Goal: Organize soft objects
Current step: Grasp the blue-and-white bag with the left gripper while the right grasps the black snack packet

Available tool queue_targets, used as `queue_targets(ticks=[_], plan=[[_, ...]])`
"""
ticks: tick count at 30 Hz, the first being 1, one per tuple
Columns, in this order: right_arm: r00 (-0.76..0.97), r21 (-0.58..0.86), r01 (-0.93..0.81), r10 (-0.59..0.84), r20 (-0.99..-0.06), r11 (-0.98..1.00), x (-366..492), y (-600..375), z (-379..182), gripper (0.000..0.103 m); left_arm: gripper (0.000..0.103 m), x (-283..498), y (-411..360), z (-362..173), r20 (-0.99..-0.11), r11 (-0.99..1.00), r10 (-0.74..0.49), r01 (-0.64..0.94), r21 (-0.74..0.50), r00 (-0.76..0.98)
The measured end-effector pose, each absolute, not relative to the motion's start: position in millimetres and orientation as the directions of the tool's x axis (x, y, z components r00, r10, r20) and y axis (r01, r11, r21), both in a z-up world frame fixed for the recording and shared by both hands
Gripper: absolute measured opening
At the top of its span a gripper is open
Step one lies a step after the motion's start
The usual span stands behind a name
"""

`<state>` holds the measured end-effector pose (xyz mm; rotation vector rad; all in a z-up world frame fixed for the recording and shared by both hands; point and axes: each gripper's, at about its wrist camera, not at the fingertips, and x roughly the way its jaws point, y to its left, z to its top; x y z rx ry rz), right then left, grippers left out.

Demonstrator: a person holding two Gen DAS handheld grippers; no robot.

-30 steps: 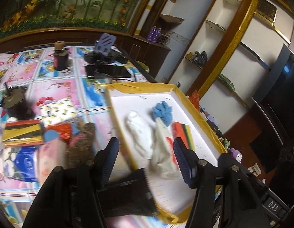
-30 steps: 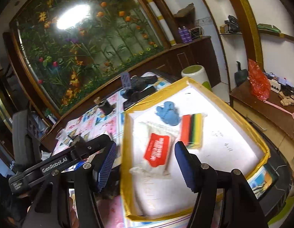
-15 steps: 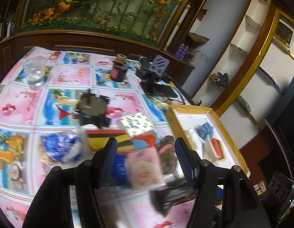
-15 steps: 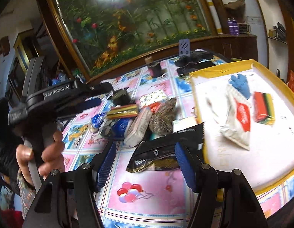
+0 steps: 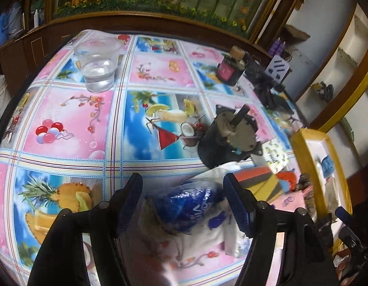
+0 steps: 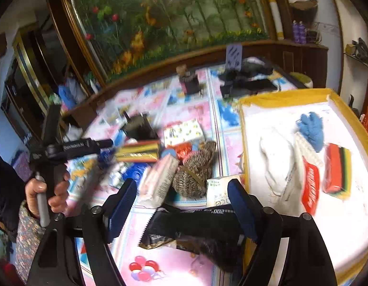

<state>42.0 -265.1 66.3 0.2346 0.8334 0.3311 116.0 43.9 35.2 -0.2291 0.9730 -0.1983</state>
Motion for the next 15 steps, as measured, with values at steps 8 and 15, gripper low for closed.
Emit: queue_targets(ticks=[8, 15], plan=[[0.438, 0.373, -0.239, 0.443, -0.783, 0.896, 41.8, -239.5, 36.6, 0.083, 0.069, 113.8, 33.1, 24.3, -0.866, 0.969, -0.246, 0.138, -0.205, 0.437], [0.362, 0.346, -0.382, 0.483, -0.797, 0.857, -6.8, -196.6, 31.3, 0.084, 0.069, 95.7, 30.5, 35.0, -0.862, 0.954, -0.266, 0.246, -0.171, 0.431]])
